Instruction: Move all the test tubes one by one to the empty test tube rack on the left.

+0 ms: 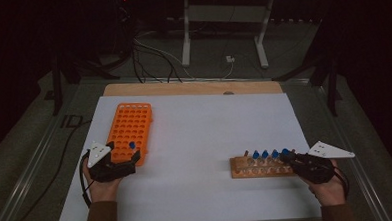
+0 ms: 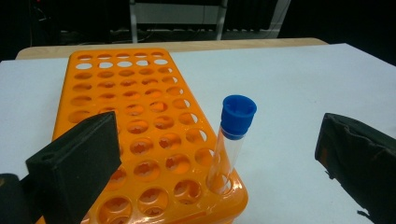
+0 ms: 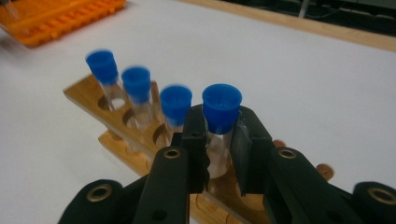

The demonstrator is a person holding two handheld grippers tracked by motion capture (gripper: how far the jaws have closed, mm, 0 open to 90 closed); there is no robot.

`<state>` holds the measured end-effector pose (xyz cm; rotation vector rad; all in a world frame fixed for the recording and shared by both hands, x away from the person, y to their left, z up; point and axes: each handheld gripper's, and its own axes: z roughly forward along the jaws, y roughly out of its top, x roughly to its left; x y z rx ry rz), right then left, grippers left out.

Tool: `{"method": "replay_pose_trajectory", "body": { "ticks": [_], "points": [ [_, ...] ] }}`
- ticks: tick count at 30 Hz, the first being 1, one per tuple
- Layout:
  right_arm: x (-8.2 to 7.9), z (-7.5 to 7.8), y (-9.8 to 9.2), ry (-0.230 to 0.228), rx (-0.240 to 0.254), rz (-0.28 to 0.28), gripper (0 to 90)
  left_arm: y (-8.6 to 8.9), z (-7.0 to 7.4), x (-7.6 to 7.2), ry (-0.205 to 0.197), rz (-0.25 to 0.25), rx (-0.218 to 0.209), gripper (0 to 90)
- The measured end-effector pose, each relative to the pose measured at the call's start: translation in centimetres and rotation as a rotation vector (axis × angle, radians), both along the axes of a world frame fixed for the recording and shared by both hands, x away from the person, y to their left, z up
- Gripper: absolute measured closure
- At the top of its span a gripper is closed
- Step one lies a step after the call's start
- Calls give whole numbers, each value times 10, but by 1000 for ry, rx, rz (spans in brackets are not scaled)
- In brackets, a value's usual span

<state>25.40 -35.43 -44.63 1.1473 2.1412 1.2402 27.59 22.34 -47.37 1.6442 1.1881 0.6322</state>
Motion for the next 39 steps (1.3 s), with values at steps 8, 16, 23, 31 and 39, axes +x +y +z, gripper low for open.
{"method": "replay_pose_trajectory", "body": {
  "ticks": [8, 16, 23, 31, 39],
  "points": [
    [-3, 20, -5, -23, 48, -8, 773, 0, 0, 0, 2, -1, -1, 8],
    [-6, 45, -6, -68, 82, -5, 774, 0, 2, 0, -5, 2, -5, 10],
    [3, 62, -4, -111, 90, -18, 774, -7, 11, -3, -25, 11, 7, 11],
    [19, 67, 23, -135, 110, 5, 774, -22, 29, -11, -101, 12, 54, 14],
    [33, 67, 63, -122, 130, 55, 774, -43, 40, -12, -103, -56, 70, 14]
  ]
}}
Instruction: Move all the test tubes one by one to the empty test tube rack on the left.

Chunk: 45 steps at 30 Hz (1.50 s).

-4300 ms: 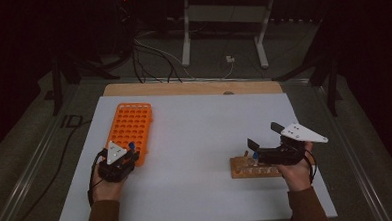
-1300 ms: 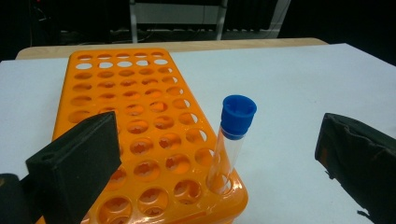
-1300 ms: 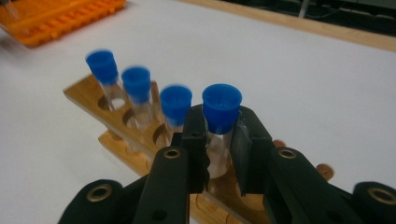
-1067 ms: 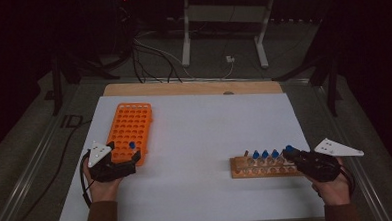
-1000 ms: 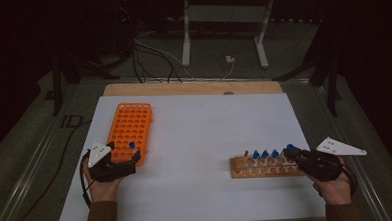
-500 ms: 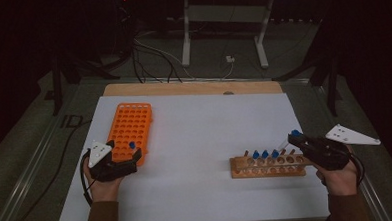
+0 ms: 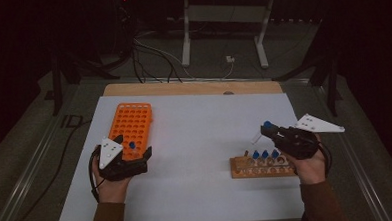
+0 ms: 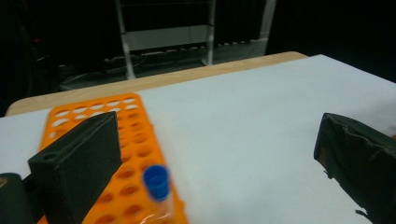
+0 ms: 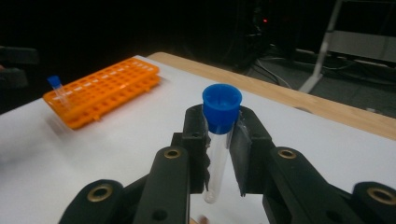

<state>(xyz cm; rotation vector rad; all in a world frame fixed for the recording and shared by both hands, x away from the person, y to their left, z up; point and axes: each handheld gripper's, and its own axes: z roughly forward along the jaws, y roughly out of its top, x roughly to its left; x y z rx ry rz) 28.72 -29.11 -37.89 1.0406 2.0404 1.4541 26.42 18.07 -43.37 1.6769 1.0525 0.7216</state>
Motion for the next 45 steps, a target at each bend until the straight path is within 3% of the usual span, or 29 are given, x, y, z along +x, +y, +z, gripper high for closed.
{"method": "replay_pose_trajectory", "body": {
  "ticks": [8, 19, 26, 31, 33, 38, 45],
  "points": [
    [8, 0, 40, 15, -1, 58, 774, -31, 5, 4, 17, -101, 17, 13],
    [12, -9, 77, 45, 13, 118, 773, -78, 11, 9, 21, -228, 23, 17],
    [11, -13, 98, 59, 2, 163, 773, -106, 10, 12, 35, -319, 31, 79],
    [8, -16, 111, 67, -10, 197, 773, -124, 7, 12, 37, -357, 50, 181],
    [7, -18, 116, 66, -17, 207, 773, -130, 6, 11, 33, -348, 65, 271],
    [6, -19, 124, 71, -19, 226, 773, -137, 5, 12, 31, -389, 73, 514],
    [5, -21, 129, 75, -22, 241, 773, -139, 4, 12, 31, -420, 66, 685]
  ]
}}
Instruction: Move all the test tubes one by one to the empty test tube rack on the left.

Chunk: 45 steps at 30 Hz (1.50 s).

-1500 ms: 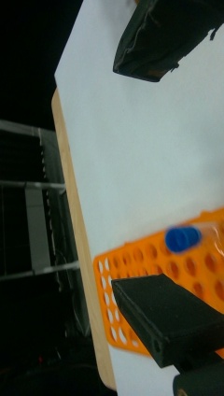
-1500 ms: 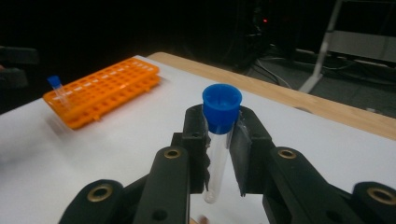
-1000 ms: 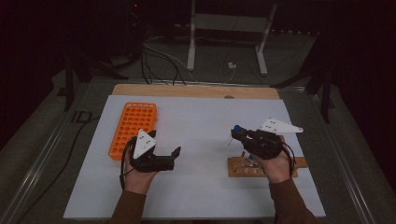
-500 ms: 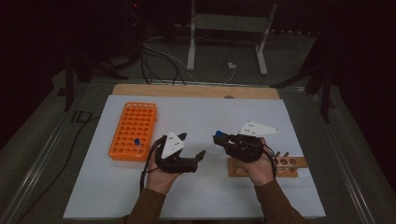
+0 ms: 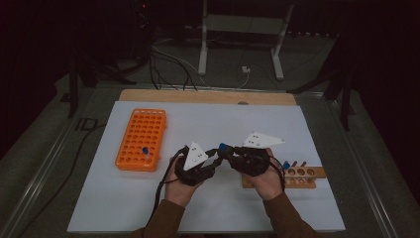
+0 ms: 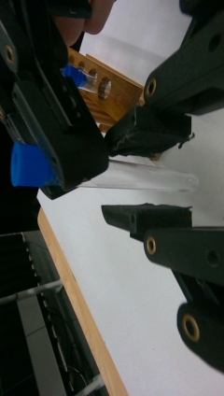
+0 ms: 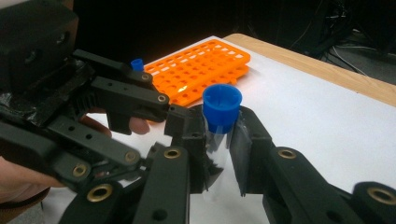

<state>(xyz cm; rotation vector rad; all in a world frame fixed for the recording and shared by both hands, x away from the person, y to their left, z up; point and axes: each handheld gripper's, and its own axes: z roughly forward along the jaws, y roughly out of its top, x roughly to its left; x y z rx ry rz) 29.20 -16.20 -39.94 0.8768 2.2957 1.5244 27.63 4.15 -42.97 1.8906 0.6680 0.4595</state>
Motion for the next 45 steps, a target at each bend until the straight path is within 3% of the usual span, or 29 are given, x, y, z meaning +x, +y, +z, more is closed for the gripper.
{"method": "replay_pose_trajectory", "body": {
  "ticks": [3, 7, 11, 16, 23, 35, 45],
  "points": [
    [0, 0, 1, 0, -1, 1, 773, 0, 0, 0, -2, -15, 1, 753],
    [0, 0, 0, 8, 7, 9, 741, 1, 0, 0, -7, -15, 8, 766],
    [0, 3, -7, 3, 44, 4, 486, 6, 0, 2, 2, 4, 12, 767],
    [0, 7, -18, -31, 24, -66, 219, 17, 0, 3, 12, 38, 7, 768],
    [2, 6, -45, -60, 3, -156, 47, 41, 1, 3, 20, 80, -3, 769],
    [2, 4, -94, -81, -12, -285, 3, 94, -1, -2, 24, 178, -20, 768],
    [-2, -5, -113, -72, -13, -333, 3, 140, -5, -9, 25, 277, -32, 767]
  ]
}}
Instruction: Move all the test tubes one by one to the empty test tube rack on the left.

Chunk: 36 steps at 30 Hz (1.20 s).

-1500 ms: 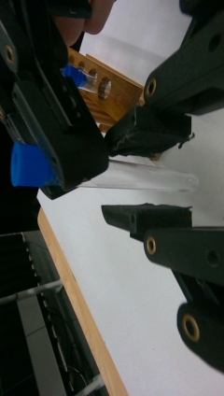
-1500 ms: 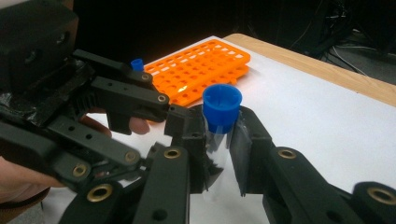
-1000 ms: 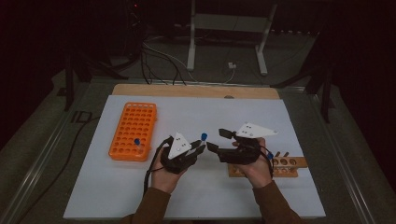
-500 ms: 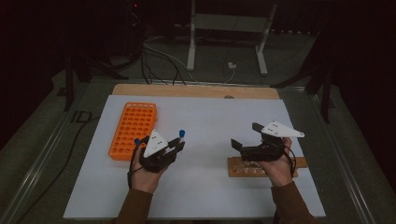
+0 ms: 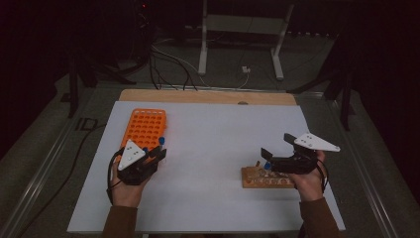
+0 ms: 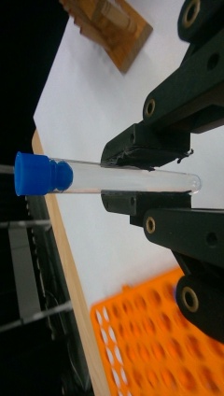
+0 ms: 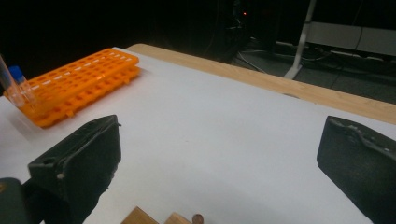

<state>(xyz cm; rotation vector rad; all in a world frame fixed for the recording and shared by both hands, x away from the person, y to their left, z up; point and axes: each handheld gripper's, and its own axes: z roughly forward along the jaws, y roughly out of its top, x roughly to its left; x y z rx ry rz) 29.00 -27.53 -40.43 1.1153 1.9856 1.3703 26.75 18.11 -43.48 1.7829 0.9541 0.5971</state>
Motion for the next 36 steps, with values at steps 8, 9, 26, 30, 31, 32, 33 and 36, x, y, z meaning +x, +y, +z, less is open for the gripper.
{"method": "replay_pose_trajectory", "body": {
  "ticks": [8, 9, 26, 30, 31, 32, 33, 36],
  "points": [
    [-3, -2, -6, -6, -5, -17, 3, 29, -2, -5, -7, 69, -17, 767],
    [-3, -1, -8, -6, -3, -21, 3, 33, -2, -6, -9, 74, -24, 766],
    [-6, 2, -19, -25, 21, -44, 3, 56, -21, 4, -8, 168, -26, 766],
    [-6, 2, -20, -25, 24, -43, 3, 57, -26, 8, 6, 180, -19, 766],
    [-6, 2, -20, -24, 24, -44, 3, 57, -27, 9, 11, 183, -18, 766],
    [-6, 2, -20, -25, 23, -44, 3, 57, -28, 10, 15, 182, -17, 766],
    [-6, 2, -20, -24, 25, -45, 3, 57, -29, 11, 19, 182, -10, 766],
    [-6, 2, -20, -24, 28, -47, 3, 56, -31, 13, 28, 171, -10, 766]
  ]
}}
